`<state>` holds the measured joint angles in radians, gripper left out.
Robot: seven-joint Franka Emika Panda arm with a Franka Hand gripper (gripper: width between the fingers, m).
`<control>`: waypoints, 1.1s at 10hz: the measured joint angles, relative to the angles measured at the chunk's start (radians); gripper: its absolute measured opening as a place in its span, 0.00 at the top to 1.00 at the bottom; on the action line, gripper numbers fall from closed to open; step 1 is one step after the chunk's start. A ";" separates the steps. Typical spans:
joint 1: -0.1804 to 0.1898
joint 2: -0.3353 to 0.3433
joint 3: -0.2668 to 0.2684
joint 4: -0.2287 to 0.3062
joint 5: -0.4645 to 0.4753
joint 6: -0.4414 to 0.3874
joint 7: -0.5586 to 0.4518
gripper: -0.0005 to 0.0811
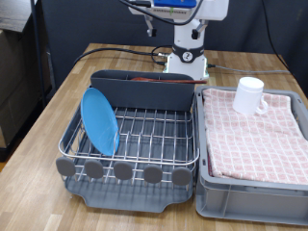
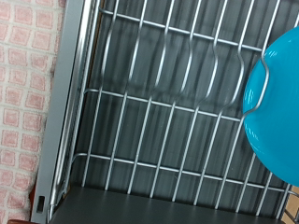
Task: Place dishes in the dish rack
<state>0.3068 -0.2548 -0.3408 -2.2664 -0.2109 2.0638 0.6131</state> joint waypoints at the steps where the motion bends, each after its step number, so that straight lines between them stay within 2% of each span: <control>1: -0.001 0.001 0.000 0.000 -0.001 0.000 0.000 0.01; 5: 0.012 0.009 0.013 0.016 0.009 0.008 -0.078 0.01; 9: 0.055 0.012 0.057 0.074 0.050 -0.126 -0.085 0.01; 11: 0.069 0.011 0.088 0.090 0.056 -0.154 -0.070 0.01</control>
<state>0.3760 -0.2433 -0.2525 -2.1763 -0.1553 1.9093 0.5432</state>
